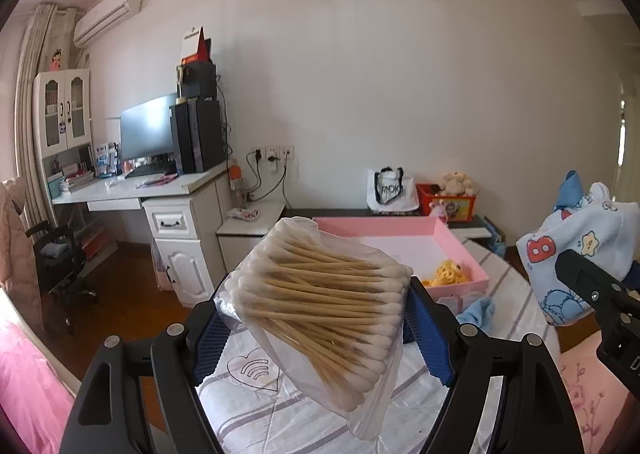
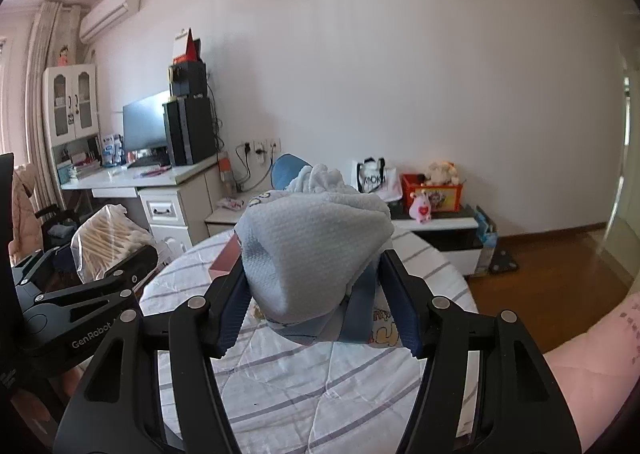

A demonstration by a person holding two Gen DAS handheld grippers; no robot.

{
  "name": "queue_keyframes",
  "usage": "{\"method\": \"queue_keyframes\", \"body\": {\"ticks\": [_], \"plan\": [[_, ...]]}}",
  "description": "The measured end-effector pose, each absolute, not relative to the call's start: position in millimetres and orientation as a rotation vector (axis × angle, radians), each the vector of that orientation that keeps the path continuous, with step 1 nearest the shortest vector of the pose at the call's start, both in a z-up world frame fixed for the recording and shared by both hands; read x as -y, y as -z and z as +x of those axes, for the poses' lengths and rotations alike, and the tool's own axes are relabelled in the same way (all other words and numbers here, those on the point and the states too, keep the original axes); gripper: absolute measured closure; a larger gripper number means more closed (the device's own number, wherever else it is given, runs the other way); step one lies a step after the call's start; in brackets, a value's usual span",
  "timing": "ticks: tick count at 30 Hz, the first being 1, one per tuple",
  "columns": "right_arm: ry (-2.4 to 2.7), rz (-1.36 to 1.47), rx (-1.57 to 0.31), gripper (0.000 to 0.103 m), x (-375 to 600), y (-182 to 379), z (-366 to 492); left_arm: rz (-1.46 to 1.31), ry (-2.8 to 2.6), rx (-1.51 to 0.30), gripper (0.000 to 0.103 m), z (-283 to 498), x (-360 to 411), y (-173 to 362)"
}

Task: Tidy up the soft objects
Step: 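Lift and carry the garment and cotton swab bag with both tools to the pink tray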

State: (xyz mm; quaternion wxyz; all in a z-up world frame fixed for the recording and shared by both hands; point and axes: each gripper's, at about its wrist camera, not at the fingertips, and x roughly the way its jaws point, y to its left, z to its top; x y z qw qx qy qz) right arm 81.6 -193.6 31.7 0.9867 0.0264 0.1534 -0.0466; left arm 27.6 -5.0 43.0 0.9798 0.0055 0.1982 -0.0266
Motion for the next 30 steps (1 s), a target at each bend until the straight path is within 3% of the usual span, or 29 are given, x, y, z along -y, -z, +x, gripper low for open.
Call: {"method": "queue_keyframes", "body": {"ticks": [14, 30], "plan": [[0.092, 0.105, -0.480, 0.044, 214.0, 13.1, 174.9, 0.039, 0.064, -0.545, 0.027, 154.0, 25.0, -23.2], [0.103, 0.124, -0.583, 0.044, 231.5, 25.2, 270.1, 0.074, 0.102, -0.652, 0.027, 319.6, 51.4, -25.5]]}}
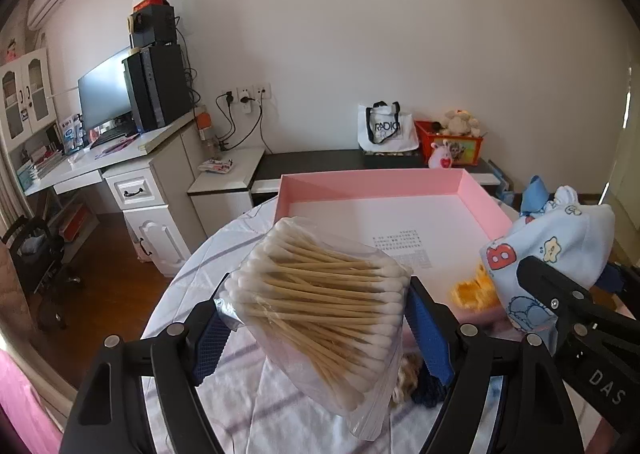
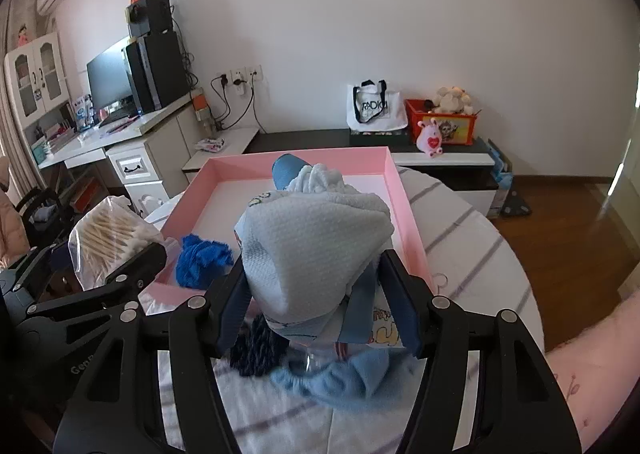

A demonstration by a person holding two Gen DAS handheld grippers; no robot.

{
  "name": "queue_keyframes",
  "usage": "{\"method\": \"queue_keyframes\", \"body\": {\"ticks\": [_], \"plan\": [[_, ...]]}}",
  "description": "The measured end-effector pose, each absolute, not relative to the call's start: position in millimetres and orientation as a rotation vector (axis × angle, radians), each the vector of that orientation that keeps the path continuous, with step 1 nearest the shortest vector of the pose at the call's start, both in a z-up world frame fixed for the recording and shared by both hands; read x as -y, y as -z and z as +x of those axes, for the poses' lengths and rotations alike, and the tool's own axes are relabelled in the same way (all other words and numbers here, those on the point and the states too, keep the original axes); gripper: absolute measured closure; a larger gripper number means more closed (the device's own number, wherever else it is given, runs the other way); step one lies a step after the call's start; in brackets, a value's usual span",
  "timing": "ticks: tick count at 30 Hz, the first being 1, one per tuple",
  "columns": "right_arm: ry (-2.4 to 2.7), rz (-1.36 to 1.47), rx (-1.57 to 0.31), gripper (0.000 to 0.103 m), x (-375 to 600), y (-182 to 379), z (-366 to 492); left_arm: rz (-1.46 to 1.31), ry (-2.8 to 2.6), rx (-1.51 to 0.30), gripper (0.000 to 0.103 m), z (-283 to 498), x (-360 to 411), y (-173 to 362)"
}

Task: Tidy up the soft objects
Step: 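Lift and carry the garment and cotton swab bag with both tools to the pink tray, then lower the garment and swab bag into the pink tray and open both tools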

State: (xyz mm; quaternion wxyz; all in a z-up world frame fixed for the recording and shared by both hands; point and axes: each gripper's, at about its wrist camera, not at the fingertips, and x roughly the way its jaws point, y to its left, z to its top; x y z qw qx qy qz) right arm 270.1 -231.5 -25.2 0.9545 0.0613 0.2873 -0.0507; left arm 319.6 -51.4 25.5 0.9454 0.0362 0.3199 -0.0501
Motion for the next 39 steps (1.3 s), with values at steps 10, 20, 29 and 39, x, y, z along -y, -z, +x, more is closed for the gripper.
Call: {"method": "queue_keyframes", "body": {"ticks": [10, 20, 29, 39], "plan": [[0.106, 0.113, -0.663, 0.044, 241.4, 36.2, 320.5, 0.087, 0.112, -0.691, 0.027, 416.6, 60.2, -12.0], [0.112, 0.121, -0.688, 0.045, 246.0, 47.0, 343.8, 0.076, 0.116, -0.709, 0.020, 469.5, 54.4, 21.8], [0.170, 0.129, -0.663, 0.014, 254.6, 43.8, 339.3, 0.071, 0.087, -0.696, 0.000, 471.4, 59.4, 34.5], [0.223, 0.144, -0.657, 0.000, 263.8, 42.4, 337.2, 0.038, 0.084, -0.698, 0.000, 443.7, 44.3, 40.2]]}}
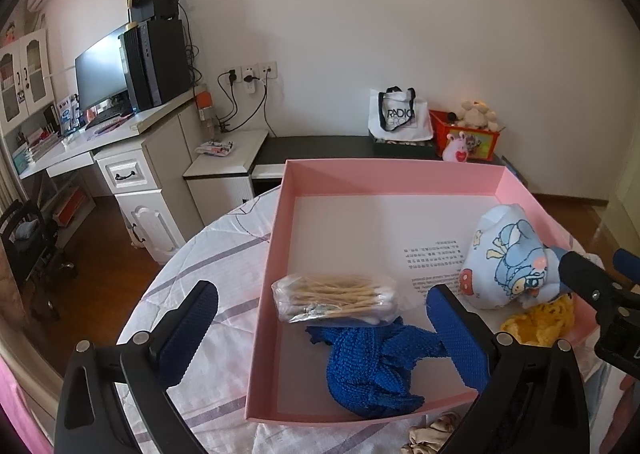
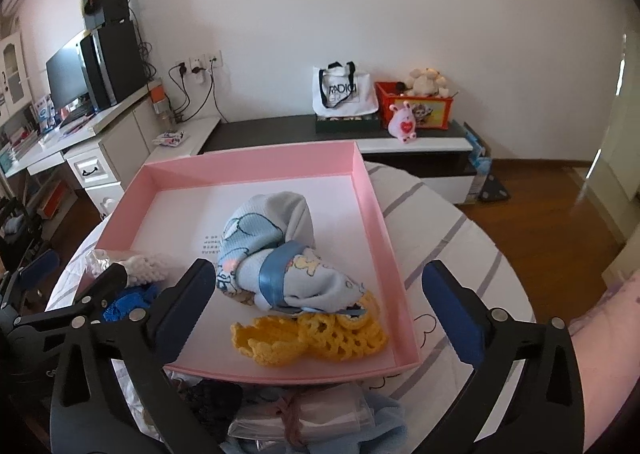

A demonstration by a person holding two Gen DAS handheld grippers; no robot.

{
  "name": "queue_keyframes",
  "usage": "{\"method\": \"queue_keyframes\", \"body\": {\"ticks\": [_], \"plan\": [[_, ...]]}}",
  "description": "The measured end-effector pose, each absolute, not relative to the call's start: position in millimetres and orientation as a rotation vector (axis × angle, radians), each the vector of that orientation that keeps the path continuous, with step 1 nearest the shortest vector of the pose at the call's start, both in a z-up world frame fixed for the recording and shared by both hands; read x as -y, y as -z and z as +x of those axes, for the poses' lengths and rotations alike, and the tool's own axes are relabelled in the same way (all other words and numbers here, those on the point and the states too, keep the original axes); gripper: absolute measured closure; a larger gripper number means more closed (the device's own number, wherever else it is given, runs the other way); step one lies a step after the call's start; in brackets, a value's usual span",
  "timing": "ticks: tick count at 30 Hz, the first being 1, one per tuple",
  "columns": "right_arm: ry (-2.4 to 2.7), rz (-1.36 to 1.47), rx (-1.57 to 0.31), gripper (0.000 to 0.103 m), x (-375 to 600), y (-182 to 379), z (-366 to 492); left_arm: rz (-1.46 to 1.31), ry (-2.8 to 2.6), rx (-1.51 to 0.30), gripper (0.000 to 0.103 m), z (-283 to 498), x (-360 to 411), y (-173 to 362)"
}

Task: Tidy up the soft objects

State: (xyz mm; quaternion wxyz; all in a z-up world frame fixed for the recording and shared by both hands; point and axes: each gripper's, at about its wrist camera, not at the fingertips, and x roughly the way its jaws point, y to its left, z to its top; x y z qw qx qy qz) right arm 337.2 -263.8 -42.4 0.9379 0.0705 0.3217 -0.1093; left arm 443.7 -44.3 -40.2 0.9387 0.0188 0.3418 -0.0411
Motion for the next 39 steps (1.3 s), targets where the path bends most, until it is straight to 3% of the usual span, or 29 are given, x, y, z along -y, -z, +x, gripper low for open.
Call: {"method": "queue_keyframes", "body": {"ticks": [24, 39], "plan": [[0.231, 0.129, -0.660, 0.000, 256.3, 37.0, 322.5, 0.038, 0.079, -0.677, 0.000, 416.4, 45.6, 23.7], [0.229, 0.115, -0.595, 0.000, 249.9, 15.7, 267.3, 0.022, 0.061, -0.638, 0.000, 350.1, 44.8, 1.8]]}}
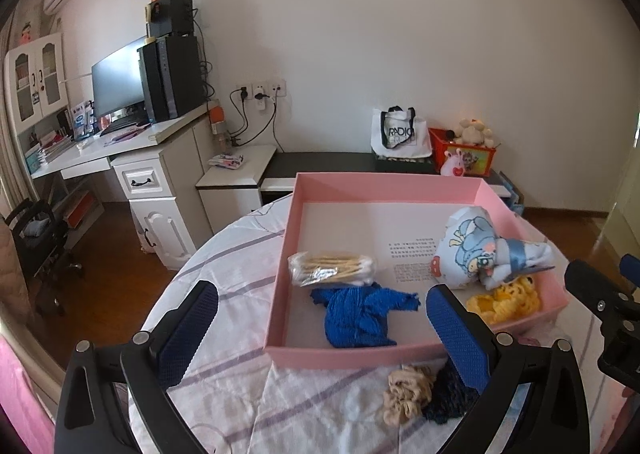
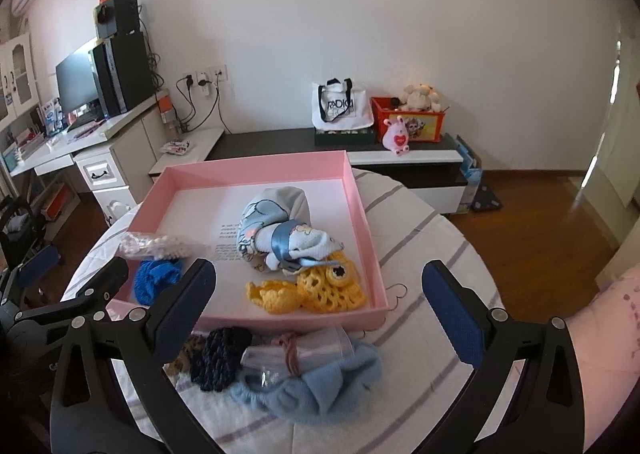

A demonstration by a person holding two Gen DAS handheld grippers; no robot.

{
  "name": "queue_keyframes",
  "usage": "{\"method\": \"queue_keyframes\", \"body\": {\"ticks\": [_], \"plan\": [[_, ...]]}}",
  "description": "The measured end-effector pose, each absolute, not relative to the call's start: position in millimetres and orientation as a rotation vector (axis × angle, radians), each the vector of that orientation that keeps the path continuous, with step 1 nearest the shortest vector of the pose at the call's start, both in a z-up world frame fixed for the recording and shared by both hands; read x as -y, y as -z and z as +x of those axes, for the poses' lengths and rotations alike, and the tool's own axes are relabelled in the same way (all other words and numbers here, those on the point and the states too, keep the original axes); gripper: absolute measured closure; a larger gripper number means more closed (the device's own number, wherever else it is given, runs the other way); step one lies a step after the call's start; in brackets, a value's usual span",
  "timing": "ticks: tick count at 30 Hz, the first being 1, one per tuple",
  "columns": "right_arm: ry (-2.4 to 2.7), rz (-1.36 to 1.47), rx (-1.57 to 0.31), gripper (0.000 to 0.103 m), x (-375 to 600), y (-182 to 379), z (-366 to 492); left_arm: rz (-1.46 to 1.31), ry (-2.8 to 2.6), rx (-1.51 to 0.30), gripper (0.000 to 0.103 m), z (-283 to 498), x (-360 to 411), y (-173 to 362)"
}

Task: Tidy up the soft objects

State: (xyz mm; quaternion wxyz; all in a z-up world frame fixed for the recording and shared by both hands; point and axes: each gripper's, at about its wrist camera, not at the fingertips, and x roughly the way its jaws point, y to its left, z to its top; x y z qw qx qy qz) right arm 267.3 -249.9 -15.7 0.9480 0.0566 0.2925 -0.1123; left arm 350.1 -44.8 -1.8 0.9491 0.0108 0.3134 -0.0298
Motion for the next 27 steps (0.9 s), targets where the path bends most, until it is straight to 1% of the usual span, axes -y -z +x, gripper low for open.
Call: {"method": "queue_keyframes", "body": {"ticks": [27], "plan": [[0.220, 0.019, -0.464, 0.000, 213.4, -18.9, 147.1, 0.010, 0.042, -0.495, 0.000, 189.2, 35.4, -44.3]]}}
